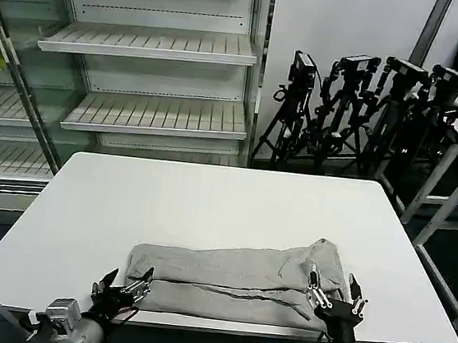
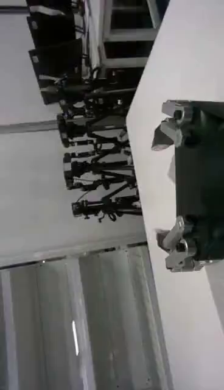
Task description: Fold and organize the clothes.
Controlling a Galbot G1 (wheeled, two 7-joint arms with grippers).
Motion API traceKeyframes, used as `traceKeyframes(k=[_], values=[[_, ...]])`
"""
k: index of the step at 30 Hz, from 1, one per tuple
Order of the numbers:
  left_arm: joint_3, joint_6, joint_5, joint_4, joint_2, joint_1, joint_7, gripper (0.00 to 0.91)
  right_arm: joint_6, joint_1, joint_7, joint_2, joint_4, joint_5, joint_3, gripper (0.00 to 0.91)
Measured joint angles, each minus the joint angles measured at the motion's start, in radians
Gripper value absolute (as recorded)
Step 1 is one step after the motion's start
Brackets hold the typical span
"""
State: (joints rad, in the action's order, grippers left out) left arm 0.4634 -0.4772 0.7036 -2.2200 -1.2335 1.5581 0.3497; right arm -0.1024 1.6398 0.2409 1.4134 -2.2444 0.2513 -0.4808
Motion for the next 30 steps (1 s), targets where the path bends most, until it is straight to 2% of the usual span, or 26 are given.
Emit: traceKeyframes(k=[1, 2, 3, 4, 17, 30], values=[[-0.003, 0.0, 0.008, 0.005, -0.008, -0.002, 0.003, 0.907, 0.003, 0.005, 0.0, 0.001, -0.004, 0.0, -0.001, 0.907], [-0.006, 0.0, 0.014, 0.011, -0.017, -0.005, 0.005, 0.826, 0.007, 0.01, 0.0, 0.001, -0.009, 0.0, -0.003, 0.907], [-0.009, 0.002, 0.019, 0.016, -0.023, -0.008, 0.006, 0.282, 0.01, 0.017, 0.0, 0.001, -0.013, -0.001, -0.005, 0.907], [-0.012, 0.004, 0.024, 0.021, -0.028, -0.011, 0.008, 0.06, 0.012, 0.022, 0.0, 0.001, -0.016, 0.0, -0.008, 0.907], [-0.037, 0.032, 0.067, 0.078, -0.07, -0.044, 0.015, 0.05, 0.028, 0.067, 0.004, 0.005, -0.048, 0.004, -0.023, 0.907], [-0.004, 0.028, 0.179, 0.08, -0.073, -0.051, 0.013, 0.05, 0.03, 0.075, 0.009, 0.015, -0.061, 0.006, -0.016, 0.907]])
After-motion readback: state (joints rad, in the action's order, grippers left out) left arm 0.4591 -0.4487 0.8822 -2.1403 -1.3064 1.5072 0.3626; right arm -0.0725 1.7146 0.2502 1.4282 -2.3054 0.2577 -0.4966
